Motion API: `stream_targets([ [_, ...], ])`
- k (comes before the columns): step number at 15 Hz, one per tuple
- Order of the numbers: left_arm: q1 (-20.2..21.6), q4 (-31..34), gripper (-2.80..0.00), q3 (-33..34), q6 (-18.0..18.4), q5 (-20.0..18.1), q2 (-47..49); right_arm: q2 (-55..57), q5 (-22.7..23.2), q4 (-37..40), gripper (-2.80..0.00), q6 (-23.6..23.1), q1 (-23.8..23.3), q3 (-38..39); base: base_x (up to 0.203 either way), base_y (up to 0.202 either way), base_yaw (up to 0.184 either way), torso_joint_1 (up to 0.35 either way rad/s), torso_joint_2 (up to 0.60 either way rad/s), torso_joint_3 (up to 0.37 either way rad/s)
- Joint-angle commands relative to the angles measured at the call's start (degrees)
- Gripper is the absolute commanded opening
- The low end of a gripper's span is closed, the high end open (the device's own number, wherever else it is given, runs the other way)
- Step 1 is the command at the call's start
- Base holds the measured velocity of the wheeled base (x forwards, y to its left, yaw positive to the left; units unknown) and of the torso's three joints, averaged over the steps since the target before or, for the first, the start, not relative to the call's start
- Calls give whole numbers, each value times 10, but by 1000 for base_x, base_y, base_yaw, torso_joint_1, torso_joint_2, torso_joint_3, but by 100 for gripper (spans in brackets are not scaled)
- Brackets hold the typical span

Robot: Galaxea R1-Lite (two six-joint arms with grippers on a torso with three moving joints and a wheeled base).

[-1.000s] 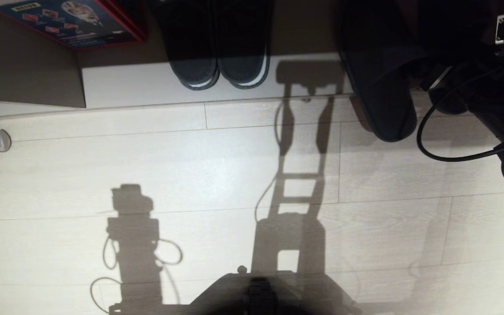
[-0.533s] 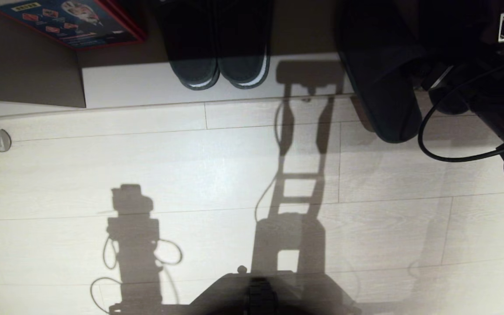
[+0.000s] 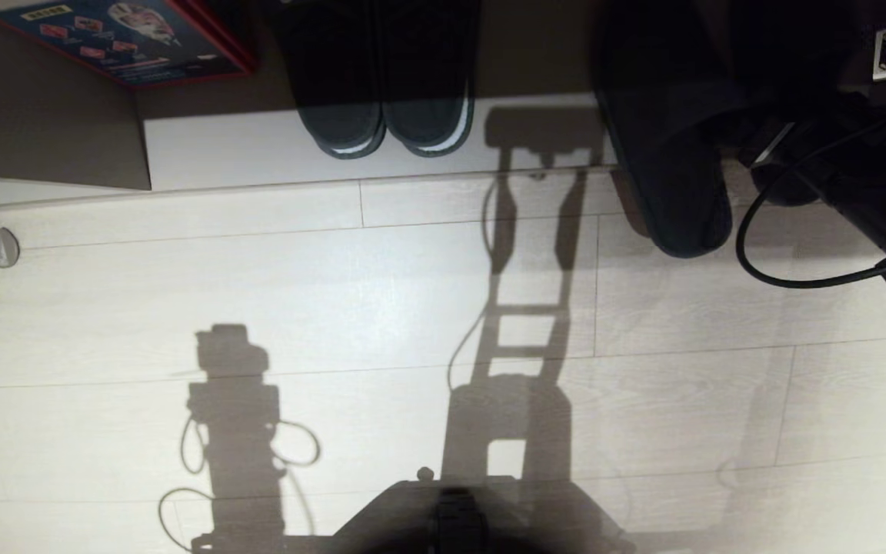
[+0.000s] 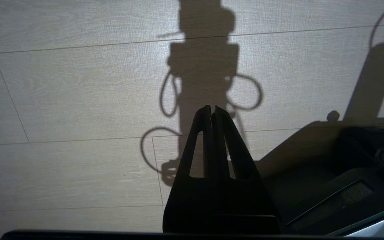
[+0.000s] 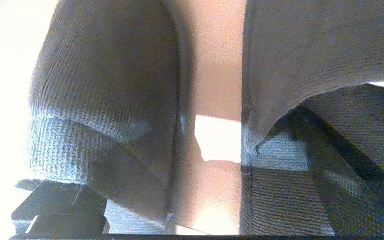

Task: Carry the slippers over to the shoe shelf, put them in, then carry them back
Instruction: Place the slippers into the shoe cabinet

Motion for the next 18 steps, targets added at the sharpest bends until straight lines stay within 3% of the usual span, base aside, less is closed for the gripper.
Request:
stream_targets([
  [1,0,0,-280,0,0,0,0,10,2,-4,0,7,3,-4,0,0,0,0,0,0],
  [8,0,0,-280,0,0,0,0,36,-43,-15,0,5,12,-70,0,0,0,0,0,0],
  [13,0,0,-280,0,0,0,0,74,-69,-2,0,3,12,-163,0,0,0,0,0,0],
  [15,0,0,-280,0,0,0,0,82,-100,24,0,-1,16,-208,0,0,0,0,0,0],
  [18,0,0,-280,0,0,0,0,76,-150,41,0,-27,19,-216,0,0,0,0,0,0],
])
